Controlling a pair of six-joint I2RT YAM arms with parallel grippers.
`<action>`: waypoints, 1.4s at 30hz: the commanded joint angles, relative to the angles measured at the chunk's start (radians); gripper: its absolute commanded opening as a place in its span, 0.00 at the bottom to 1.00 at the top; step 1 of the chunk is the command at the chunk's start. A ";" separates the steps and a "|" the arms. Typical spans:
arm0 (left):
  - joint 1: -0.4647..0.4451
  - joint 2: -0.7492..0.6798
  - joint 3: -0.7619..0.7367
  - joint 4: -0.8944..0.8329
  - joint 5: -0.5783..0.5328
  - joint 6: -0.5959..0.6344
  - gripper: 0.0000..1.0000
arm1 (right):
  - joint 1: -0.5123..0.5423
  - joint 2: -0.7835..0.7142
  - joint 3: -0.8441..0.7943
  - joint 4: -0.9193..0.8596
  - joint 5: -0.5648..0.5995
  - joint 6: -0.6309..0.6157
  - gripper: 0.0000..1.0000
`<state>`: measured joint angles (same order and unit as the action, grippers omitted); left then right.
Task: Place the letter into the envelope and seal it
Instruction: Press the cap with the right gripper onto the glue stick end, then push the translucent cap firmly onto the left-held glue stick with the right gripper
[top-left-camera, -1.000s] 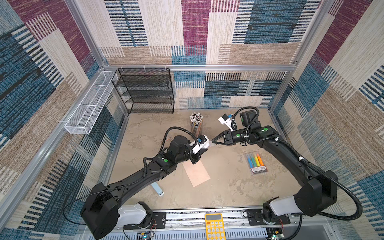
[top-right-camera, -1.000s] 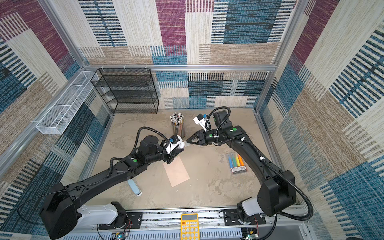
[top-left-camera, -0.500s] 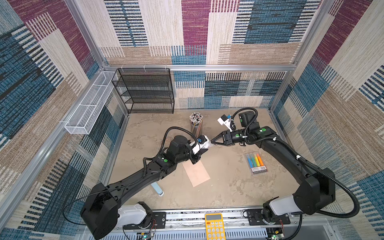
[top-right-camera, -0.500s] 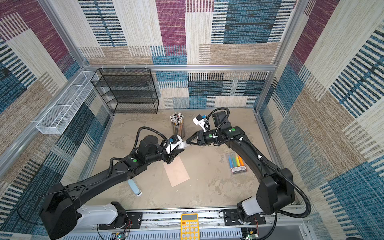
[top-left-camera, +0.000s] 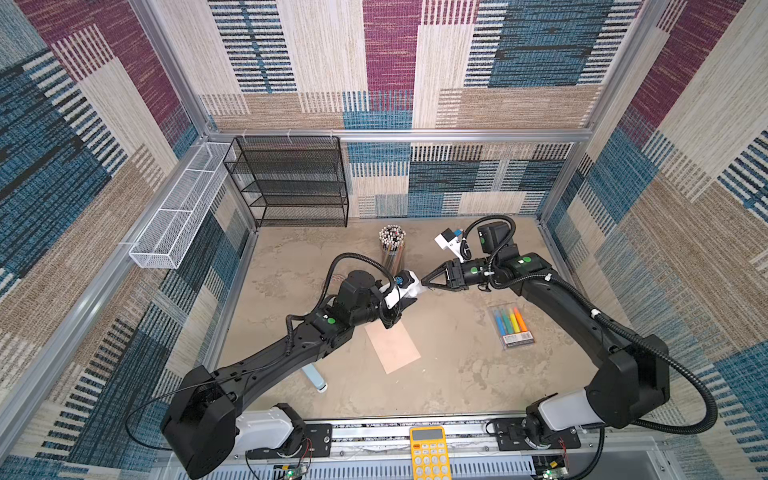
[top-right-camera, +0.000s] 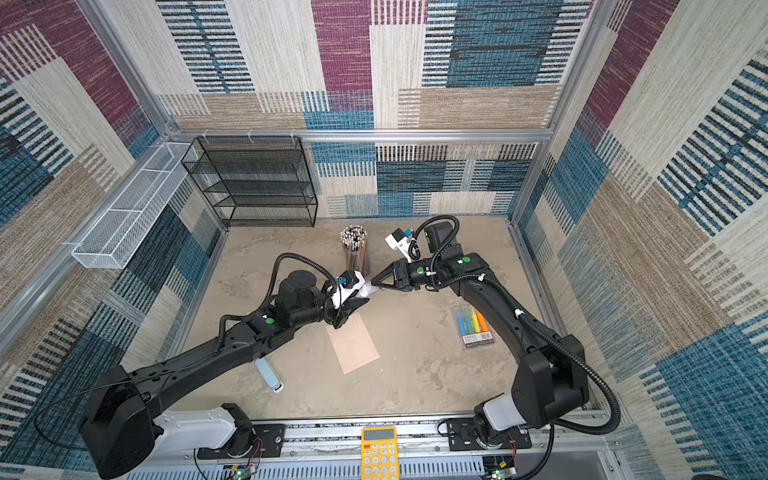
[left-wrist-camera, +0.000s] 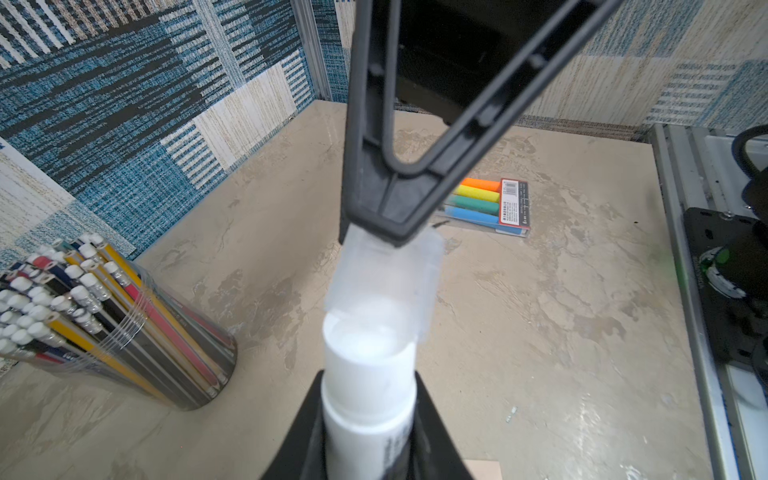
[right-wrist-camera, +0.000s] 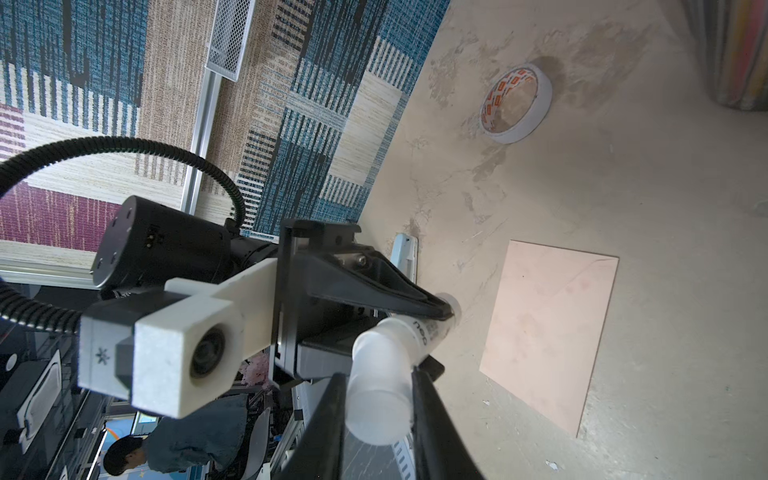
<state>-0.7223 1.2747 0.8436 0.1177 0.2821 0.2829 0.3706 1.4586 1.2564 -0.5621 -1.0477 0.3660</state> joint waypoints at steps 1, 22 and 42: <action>-0.002 0.002 0.012 0.017 0.029 0.001 0.00 | 0.001 0.001 0.010 0.035 -0.030 0.014 0.27; -0.003 0.031 0.038 -0.015 0.052 0.001 0.00 | 0.033 0.021 0.052 0.004 0.007 0.010 0.27; 0.013 0.031 0.068 -0.002 0.015 -0.062 0.00 | 0.065 0.006 0.051 -0.027 0.066 -0.002 0.26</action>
<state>-0.7155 1.3048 0.8944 0.0360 0.2970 0.2569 0.4252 1.4750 1.3098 -0.5797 -0.9253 0.3607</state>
